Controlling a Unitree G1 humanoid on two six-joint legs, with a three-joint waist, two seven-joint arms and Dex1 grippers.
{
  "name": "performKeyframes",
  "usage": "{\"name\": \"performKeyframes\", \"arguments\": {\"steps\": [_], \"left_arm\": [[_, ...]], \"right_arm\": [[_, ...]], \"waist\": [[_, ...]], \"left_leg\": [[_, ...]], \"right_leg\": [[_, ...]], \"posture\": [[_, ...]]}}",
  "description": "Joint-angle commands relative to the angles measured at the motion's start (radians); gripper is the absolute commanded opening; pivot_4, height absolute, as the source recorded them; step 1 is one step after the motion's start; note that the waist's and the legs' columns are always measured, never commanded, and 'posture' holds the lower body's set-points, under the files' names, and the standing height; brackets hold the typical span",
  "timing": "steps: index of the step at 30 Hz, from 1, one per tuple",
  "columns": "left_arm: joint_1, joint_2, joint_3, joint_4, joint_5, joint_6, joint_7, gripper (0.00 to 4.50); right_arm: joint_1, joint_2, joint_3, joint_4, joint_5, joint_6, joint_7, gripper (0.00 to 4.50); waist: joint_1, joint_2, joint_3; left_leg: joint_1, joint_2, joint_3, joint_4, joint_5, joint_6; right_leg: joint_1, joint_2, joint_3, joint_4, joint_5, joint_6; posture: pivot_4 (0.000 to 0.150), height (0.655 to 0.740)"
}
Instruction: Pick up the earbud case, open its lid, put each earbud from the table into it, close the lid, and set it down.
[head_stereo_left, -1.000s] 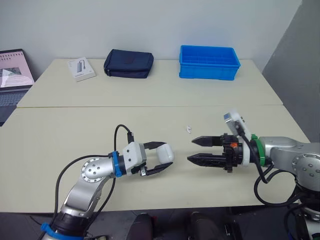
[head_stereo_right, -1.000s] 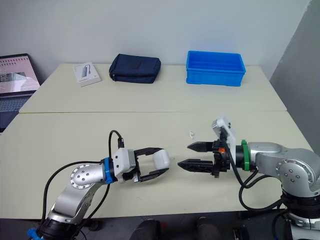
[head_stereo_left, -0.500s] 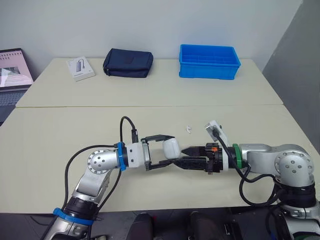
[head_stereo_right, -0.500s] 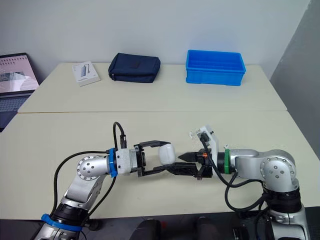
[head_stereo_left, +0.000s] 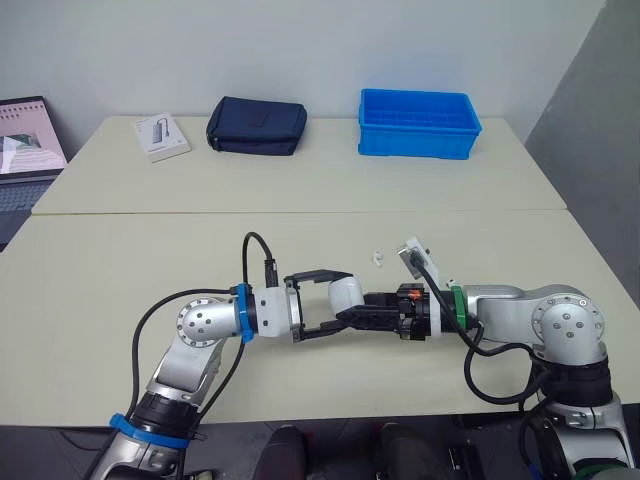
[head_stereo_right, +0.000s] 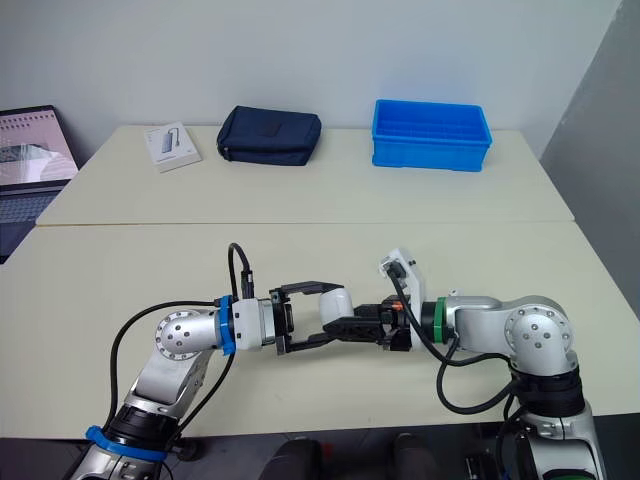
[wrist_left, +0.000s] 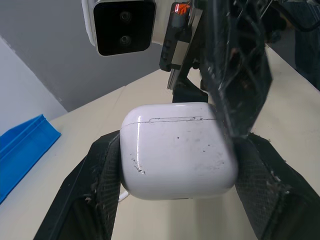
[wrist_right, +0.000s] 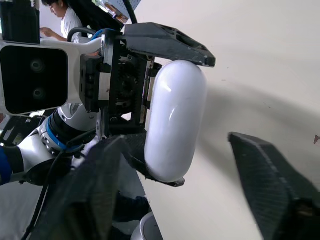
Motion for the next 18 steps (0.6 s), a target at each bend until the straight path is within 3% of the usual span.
{"name": "performKeyframes", "arguments": {"steps": [1, 5, 11, 16, 18], "left_arm": [[-0.015, -0.005, 0.001, -0.032, -0.020, -0.015, 0.009, 2.80], [-0.019, -0.006, 0.002, -0.032, -0.021, -0.017, 0.008, 2.80], [-0.032, -0.024, 0.011, -0.019, -0.037, -0.024, 0.018, 2.80], [-0.056, -0.005, 0.021, 0.005, -0.013, 0.010, 0.026, 4.46], [-0.058, 0.030, 0.021, 0.020, -0.009, 0.103, 0.023, 4.50]], "right_arm": [[-0.016, 0.004, 0.002, -0.005, 0.038, -0.013, -0.001, 2.10], [-0.020, 0.003, 0.008, 0.007, 0.042, -0.018, -0.005, 0.78], [-0.041, -0.005, 0.011, 0.038, 0.056, -0.016, 0.001, 0.78], [-0.062, -0.027, 0.015, 0.055, 0.042, -0.008, 0.020, 0.78], [-0.072, -0.047, 0.015, 0.064, 0.025, -0.007, 0.031, 0.78]], "waist": [[0.000, 0.000, 0.000], [0.000, 0.000, 0.000], [0.000, 0.000, 0.000], [0.000, 0.000, 0.000], [-0.001, 0.000, 0.000]], "left_leg": [[0.000, 0.000, 0.000, 0.000, 0.000, 0.000], [0.000, 0.000, 0.000, 0.000, 0.000, 0.000], [0.000, 0.000, 0.000, 0.000, 0.000, 0.000], [0.000, 0.000, 0.000, 0.000, 0.000, 0.000], [0.000, 0.000, 0.000, 0.000, 0.000, 0.000]], "right_leg": [[0.000, 0.000, 0.000, 0.000, 0.000, 0.000], [0.000, 0.000, 0.000, 0.000, 0.000, 0.000], [0.000, 0.000, 0.000, 0.000, 0.000, 0.000], [0.000, 0.000, 0.000, 0.000, 0.000, 0.000], [0.000, 0.000, 0.000, 0.000, 0.000, 0.000]], "posture": [[0.150, 0.7218], [0.150, 0.7218], [0.150, 0.7218], [0.150, 0.7218], [0.150, 0.7218]]}}
